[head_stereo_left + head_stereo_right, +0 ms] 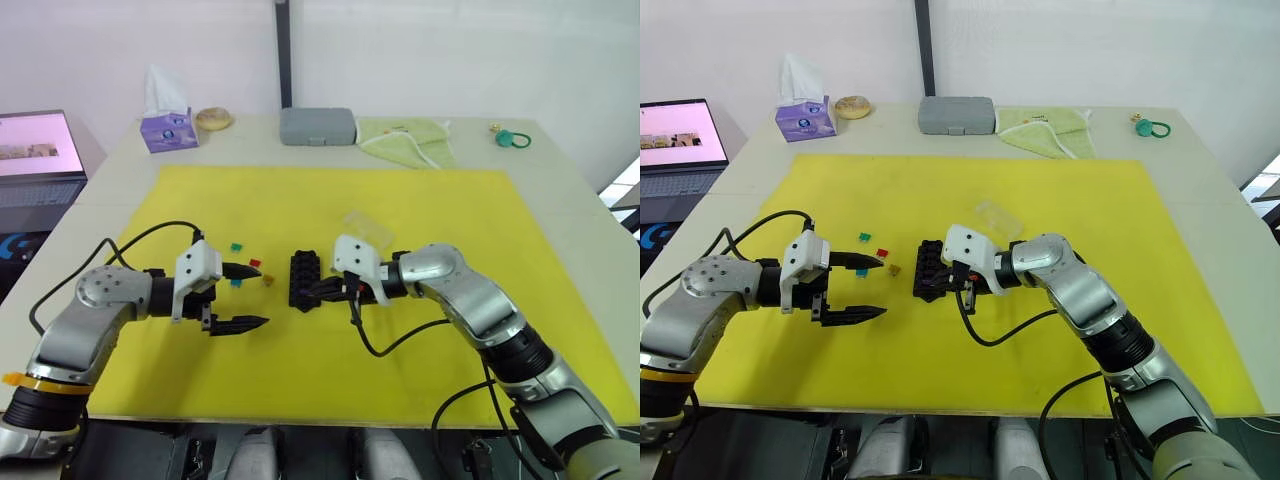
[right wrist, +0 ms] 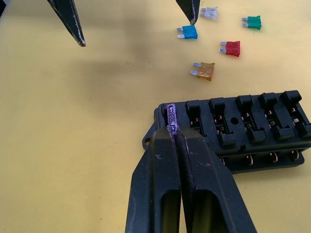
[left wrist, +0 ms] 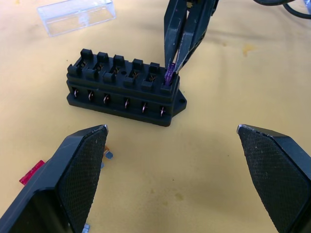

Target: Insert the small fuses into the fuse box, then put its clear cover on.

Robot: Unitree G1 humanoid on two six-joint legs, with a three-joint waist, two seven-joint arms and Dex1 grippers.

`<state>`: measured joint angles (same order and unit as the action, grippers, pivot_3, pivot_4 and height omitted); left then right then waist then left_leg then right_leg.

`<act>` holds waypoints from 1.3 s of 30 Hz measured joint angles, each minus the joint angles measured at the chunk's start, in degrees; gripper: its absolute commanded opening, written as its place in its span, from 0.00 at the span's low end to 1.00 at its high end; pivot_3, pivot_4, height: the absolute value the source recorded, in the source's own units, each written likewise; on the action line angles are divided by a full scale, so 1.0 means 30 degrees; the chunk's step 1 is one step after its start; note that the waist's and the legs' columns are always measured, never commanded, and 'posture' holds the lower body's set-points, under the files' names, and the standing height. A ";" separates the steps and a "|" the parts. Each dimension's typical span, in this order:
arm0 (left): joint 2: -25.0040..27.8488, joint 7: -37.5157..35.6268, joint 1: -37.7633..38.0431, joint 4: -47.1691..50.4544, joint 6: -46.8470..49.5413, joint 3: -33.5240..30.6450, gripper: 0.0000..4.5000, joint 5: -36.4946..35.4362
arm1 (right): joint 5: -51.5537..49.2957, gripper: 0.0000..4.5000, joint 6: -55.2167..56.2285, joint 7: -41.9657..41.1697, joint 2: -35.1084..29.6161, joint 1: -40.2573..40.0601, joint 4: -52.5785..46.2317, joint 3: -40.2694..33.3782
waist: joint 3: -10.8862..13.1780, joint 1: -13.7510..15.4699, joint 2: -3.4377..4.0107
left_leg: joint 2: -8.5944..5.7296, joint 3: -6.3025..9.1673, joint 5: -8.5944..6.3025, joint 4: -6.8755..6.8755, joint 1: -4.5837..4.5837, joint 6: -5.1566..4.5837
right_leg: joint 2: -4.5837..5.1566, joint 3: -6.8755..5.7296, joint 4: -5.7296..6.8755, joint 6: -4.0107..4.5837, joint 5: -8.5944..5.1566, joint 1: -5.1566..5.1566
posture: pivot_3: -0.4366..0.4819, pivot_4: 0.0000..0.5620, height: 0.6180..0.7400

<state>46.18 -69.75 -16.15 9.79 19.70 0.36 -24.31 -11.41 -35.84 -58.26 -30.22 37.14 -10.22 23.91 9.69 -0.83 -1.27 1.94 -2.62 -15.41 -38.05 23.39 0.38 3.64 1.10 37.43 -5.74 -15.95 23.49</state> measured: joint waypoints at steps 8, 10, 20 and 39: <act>0.0000 0.0008 0.0000 -0.0043 -0.0015 -0.0001 1.00 0.0001 | -0.0491 0.64 0.0013 -0.0019 0.0079 -0.0027 -0.0042 -0.0608 | 0.0000 0.0006 0.0000 | 0.0000 0.0000 0.0000 0.0000 0.0001 0.0000 | 0.0000 0.0000 0.0000 -0.0001 0.0000 0.0000 | 0.48 0.27 0.97; 0.0000 0.0006 0.0001 -0.0057 -0.0018 -0.0001 1.00 0.0001 | -0.0794 0.64 0.0016 -0.0032 0.0073 0.0000 -0.0310 -0.1034 | 0.0000 0.0006 0.0000 | 0.0002 0.0001 0.0000 -0.0001 0.0001 0.0000 | 0.0000 -0.0001 0.0000 0.0000 0.0000 0.0000 | 0.48 0.27 0.97; 0.0003 -0.0188 -0.0217 -0.0423 -0.0081 -0.0001 1.00 0.0000 | -0.1514 0.34 0.0094 0.0040 0.0685 0.0031 -0.0313 -0.1734 | 0.0000 -0.0018 0.0000 | 0.0001 0.0000 0.0000 0.0000 0.0000 0.0000 | -0.0003 0.0000 0.0001 -0.0001 0.0001 0.0001 | 0.48 0.27 0.97; 0.0036 -0.0033 -0.0591 -0.0861 -0.0173 -0.0006 1.00 0.0033 | -0.0627 0.01 0.1652 0.0791 0.1641 -0.0148 0.1654 -0.1498 | 0.0000 -0.0005 0.0001 | 0.0000 -0.0003 0.0000 0.0000 0.0001 0.0000 | -0.0001 0.0000 0.0002 -0.0002 0.0001 0.0001 | 0.48 0.27 0.97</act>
<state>46.29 -69.85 -17.92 7.20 19.18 0.34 -24.21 -13.29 -30.88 -55.89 -25.29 36.69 -5.26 19.42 9.69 -0.85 -1.27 1.94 -2.63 -15.41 -38.05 23.39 0.38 3.64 1.10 37.43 -5.74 -15.95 23.49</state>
